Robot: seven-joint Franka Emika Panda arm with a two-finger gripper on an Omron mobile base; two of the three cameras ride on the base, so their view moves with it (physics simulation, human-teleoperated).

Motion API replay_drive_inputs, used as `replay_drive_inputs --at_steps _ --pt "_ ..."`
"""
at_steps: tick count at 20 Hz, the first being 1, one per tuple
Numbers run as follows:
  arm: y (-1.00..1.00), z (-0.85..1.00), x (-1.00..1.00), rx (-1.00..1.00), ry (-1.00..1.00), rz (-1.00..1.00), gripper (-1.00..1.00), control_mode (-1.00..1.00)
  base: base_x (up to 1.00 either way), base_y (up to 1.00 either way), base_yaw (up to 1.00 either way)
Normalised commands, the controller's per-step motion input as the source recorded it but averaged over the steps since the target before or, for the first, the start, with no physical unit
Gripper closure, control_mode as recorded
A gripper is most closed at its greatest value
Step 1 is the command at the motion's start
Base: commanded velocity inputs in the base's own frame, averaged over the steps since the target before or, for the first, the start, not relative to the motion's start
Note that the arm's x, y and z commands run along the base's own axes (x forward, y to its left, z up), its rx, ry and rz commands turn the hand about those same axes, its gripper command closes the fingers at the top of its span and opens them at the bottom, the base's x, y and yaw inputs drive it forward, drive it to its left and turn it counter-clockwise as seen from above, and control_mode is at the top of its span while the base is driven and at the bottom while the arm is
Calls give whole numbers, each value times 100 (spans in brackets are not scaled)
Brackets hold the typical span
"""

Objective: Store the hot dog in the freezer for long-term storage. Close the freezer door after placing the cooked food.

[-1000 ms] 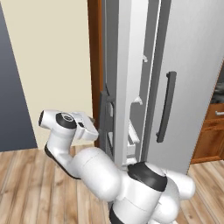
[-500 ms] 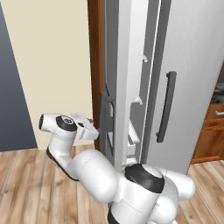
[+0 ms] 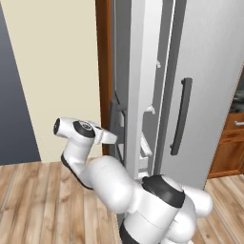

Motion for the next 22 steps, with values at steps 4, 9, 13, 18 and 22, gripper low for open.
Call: replay_drive_inputs --at_steps 4,9,13,18,22 --pt "-16 0 10 -2 20 5 -100 -100 0 0 0" --pt "-20 0 3 -2 19 4 -100 -100 0 0 0" --pt "-69 -1 0 0 10 5 -100 -100 0 0 0" --pt "-100 -2 0 0 3 11 -100 -100 0 0 0" --pt "-100 0 0 0 0 17 -100 -100 0 0 0"
